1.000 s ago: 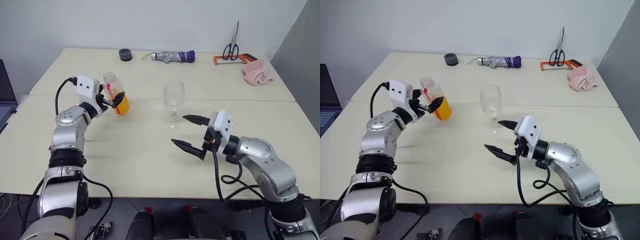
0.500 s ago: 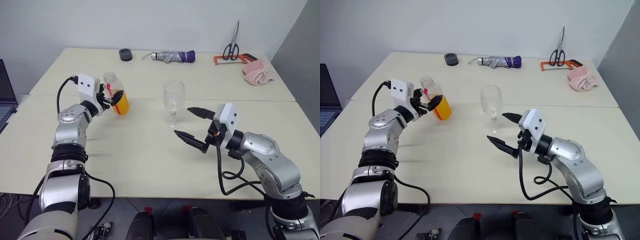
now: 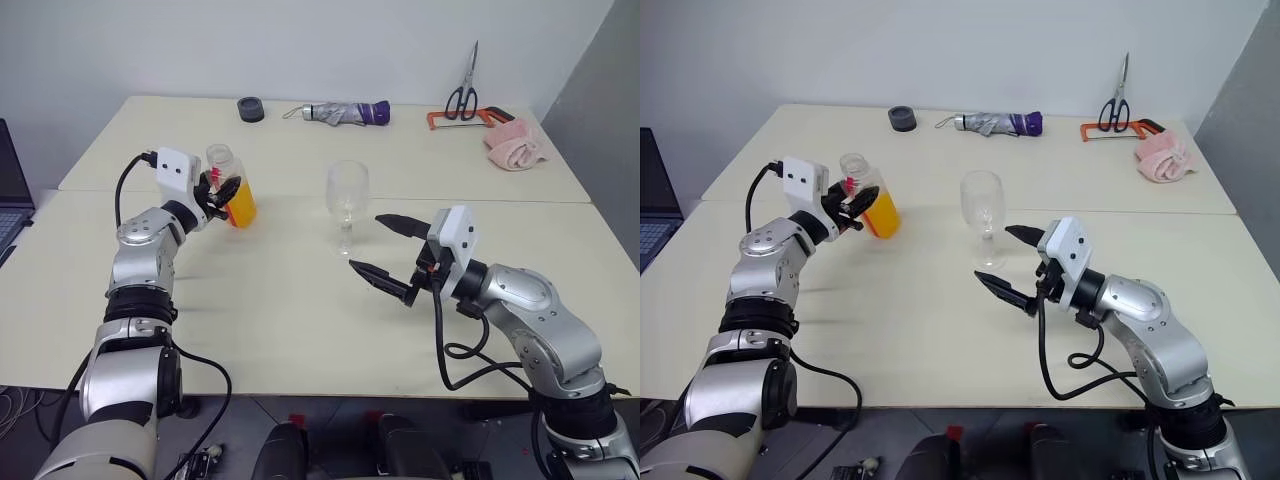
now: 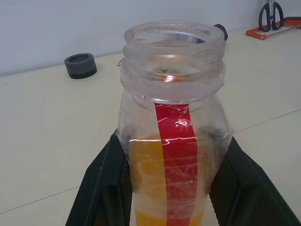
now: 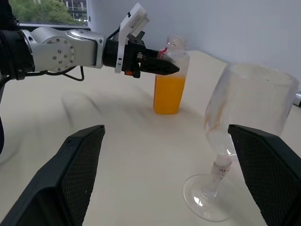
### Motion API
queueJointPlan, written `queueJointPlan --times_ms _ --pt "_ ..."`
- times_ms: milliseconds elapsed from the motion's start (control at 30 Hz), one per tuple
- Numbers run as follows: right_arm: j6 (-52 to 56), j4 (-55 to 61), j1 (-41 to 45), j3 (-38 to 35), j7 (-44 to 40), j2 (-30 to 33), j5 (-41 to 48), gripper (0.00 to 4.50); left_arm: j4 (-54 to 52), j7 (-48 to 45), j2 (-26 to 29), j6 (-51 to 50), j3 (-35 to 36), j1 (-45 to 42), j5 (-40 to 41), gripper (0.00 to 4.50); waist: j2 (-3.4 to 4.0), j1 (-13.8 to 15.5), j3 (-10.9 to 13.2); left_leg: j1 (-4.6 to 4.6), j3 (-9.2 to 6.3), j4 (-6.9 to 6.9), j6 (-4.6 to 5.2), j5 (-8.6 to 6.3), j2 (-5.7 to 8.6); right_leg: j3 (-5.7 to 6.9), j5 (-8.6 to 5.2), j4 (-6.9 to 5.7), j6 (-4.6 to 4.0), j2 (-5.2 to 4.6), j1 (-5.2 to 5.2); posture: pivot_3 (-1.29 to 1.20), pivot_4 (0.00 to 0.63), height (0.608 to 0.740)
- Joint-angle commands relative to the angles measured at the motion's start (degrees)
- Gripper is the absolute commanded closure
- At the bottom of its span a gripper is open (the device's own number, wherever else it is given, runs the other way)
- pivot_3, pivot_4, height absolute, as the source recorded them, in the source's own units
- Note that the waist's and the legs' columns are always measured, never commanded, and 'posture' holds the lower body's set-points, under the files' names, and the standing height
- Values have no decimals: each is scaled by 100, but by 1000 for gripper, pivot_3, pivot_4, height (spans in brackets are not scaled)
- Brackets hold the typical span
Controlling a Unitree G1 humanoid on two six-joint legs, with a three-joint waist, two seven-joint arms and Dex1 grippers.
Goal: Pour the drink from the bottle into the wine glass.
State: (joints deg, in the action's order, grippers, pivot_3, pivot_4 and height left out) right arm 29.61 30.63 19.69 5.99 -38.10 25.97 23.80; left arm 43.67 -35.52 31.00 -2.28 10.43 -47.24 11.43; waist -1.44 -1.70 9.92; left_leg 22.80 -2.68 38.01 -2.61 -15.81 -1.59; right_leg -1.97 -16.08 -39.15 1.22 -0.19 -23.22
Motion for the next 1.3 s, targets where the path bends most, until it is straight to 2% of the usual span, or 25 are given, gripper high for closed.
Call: queueJointPlan --times_ms 33,300,467,633,800,1033,1300 --pt "55 392 110 -170 123 37 129 0 -414 12 -34 -28 65 -84 97 2760 0 1 0 1 0 1 0 0 0 1 0 0 0 0 0 0 150 740" --pt "377 854 -53 -655 364 274 404 0 -1356 9 -184 -553 -1 30 140 2767 -1 3 1 6 -4 5 -1 0 0 1 0 1 0 -2 -1 0 150 740" --pt "502 964 -146 -997 571 450 440 0 -2138 -66 -239 -797 -386 80 -69 2767 -1 3 1 6 -5 5 -1 0 1 -4 0 -1 0 -2 -1 0 150 740" --pt "550 945 -61 -995 709 467 482 0 -2411 -24 -251 -698 -755 -191 -325 2767 -1 4 1 5 0 5 -1 0 1 -6 0 -1 0 -1 -1 0 150 740" --pt "509 909 98 -750 885 326 368 0 -2430 -7 -279 -432 -1076 -498 -651 2779 -1 -1 1 4 6 5 0 0 2 -5 0 -3 0 1 -1 0 150 740" --pt "293 711 180 -388 1115 138 -36 0 -2232 -25 -297 533 -1569 -700 -1255 2786 -1 3 1 4 11 5 0 0 2 -8 0 -2 0 1 -2 0 150 740" --pt "190 476 222 -234 1096 20 -180 0 -1763 131 -240 1545 -1811 -973 -1831 2787 -1 1 1 4 24 4 0 0 2 -8 0 -1 0 1 -3 0 150 740"
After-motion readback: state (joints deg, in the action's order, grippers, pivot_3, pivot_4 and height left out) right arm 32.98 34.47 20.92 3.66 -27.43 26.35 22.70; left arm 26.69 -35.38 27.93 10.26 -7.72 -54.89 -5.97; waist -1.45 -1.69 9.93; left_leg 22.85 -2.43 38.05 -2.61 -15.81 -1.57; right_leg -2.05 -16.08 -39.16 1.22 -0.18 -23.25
